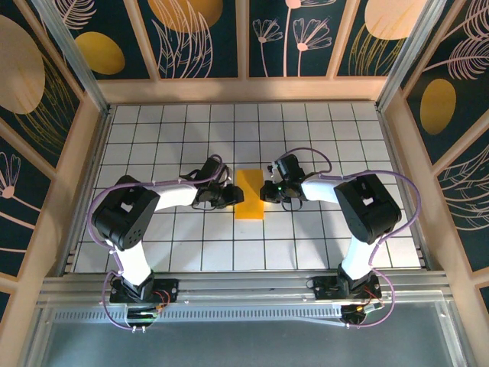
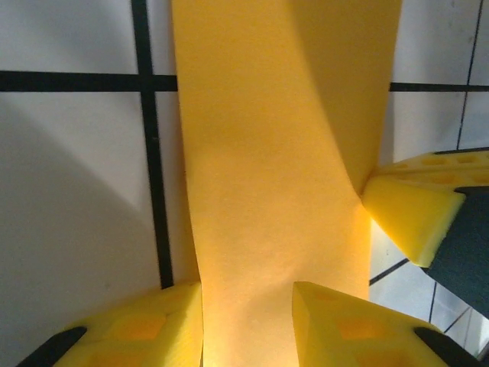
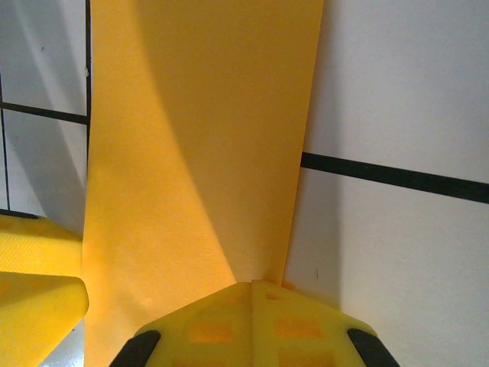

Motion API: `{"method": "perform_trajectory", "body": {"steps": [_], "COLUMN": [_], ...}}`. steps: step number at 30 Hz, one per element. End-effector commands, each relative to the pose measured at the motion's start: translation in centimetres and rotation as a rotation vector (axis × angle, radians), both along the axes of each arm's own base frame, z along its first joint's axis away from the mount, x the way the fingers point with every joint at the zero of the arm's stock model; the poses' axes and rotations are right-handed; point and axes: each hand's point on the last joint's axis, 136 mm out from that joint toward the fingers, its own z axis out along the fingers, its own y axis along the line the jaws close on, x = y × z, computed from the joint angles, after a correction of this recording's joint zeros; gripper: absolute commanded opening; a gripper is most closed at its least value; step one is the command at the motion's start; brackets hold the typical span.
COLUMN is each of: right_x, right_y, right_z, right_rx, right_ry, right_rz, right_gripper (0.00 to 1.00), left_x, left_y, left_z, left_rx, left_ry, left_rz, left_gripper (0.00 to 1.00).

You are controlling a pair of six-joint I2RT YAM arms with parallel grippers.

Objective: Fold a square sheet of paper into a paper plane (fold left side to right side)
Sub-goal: Third fold the triangle at the center of the table.

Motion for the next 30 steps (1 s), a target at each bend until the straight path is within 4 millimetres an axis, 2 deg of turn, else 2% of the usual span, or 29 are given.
{"method": "perform_trajectory", "body": {"steps": [1,8,13,17,20,24,28,30], "right_x": [-1.2,-1.2,-0.9,-0.2,0.7,1.0,0.0,-1.2], "right_y": [-1.6,-1.5,-1.4,-0.9,-0.5,-0.2,-0.6,-0.4], "right_z": [-2.6,-2.5,-2.0,-0.5,1.4,5.5,9.1,10.5], "right_rx": [-0.103,-0.100,-0.090,-0.059,-0.031,-0.028,-0.043,-0.050], "right_ry": [0.058,0.056,0.040,-0.014,-0.087,-0.266,-0.441,-0.523], "right_rz": [-0.006,-0.005,-0.006,-0.004,0.001,0.023,0.047,0.075], "right_gripper": [0.00,0.00,0.00,0.01,0.11,0.29,0.45,0.50], "left_x": [0.3,0.4,0.3,0.1,-0.1,-0.4,-1.0,-1.4], "left_y": [-1.0,-0.4,-0.3,-0.3,-0.5,-0.4,-0.4,-0.6], "left_z": [0.5,0.3,0.2,0.5,1.1,2.0,2.1,2.1], "left_rx": [-0.041,-0.016,-0.018,-0.033,-0.062,-0.093,-0.120,-0.134], "left_ry": [-0.005,-0.008,-0.001,0.007,0.025,0.038,0.087,0.116], "left_rz": [-0.009,0.016,0.021,0.037,0.061,0.095,0.123,0.126], "left_gripper": [0.34,0.36,0.20,0.07,0.00,0.00,0.00,0.00]}}
